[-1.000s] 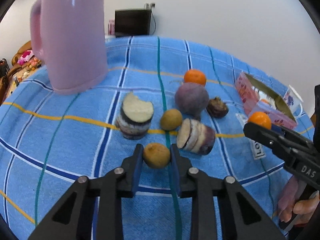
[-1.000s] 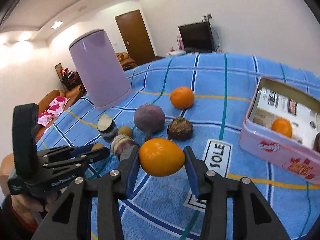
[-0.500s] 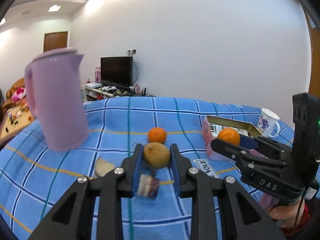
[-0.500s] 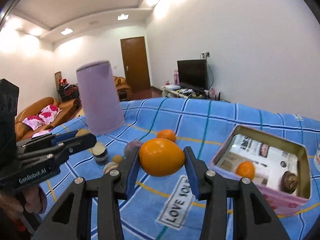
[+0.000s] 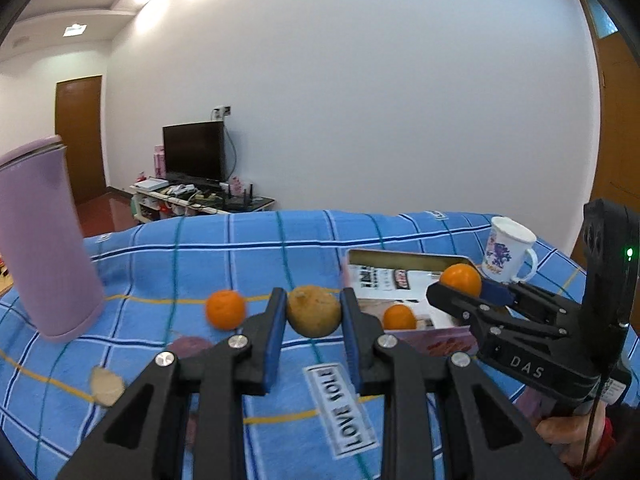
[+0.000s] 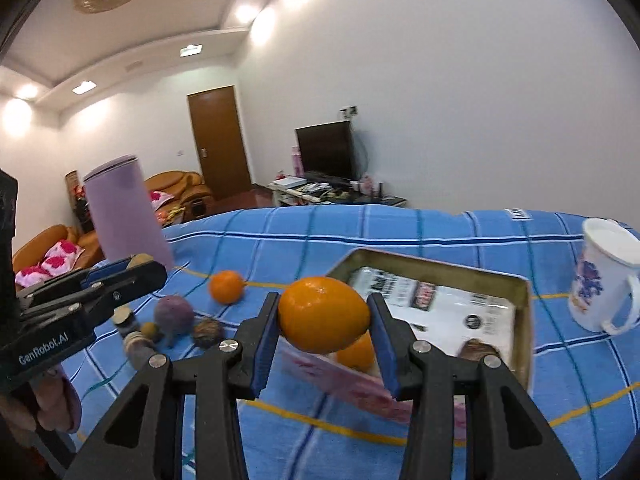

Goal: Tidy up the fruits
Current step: 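Carry both fruits over the pink tin and open both tools to release them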

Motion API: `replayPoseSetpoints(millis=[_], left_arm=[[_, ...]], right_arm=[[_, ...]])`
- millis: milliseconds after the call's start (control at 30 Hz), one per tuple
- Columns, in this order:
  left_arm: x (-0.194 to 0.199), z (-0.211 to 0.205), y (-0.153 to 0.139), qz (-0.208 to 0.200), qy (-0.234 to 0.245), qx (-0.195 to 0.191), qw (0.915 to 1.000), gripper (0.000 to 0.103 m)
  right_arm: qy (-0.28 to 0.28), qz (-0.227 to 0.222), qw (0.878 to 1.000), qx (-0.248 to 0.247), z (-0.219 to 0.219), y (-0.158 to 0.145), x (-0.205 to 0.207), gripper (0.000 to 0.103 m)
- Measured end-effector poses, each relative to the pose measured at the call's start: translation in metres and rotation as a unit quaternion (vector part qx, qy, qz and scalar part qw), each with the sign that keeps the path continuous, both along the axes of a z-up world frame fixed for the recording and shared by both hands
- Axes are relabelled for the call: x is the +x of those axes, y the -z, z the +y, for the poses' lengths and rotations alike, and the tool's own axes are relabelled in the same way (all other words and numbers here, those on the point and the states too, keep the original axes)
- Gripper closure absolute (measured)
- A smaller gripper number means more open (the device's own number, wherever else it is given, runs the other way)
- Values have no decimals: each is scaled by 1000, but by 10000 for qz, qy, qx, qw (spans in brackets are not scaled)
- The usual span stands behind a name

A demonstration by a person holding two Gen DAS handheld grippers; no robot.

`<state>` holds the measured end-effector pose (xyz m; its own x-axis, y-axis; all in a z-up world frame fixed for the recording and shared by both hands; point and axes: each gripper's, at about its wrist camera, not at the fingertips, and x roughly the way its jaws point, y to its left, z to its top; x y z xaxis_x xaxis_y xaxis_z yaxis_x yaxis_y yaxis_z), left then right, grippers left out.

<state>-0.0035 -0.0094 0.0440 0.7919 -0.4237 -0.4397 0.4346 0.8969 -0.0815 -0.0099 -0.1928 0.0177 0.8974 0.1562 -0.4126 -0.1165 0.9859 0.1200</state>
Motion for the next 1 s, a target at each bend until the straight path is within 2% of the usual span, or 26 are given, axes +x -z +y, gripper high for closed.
replayPoseSetpoints(millis=[267, 500, 867, 1000], left_arm=[[13, -43, 7, 33, 209, 140, 9997, 75], [27, -78, 13, 77, 298, 222, 9993, 75], [48, -129, 24, 298, 409, 294, 9983, 75], [53, -144, 35, 502, 440, 303, 9973, 75]], right_arm=[[428, -77, 9990, -48, -35, -5, -2, 58], [923, -9, 9953, 279, -81, -3, 1, 58], [1405, 205, 9896, 233, -105, 2, 17, 58], [1498, 390, 9876, 270, -112, 9, 26, 57]])
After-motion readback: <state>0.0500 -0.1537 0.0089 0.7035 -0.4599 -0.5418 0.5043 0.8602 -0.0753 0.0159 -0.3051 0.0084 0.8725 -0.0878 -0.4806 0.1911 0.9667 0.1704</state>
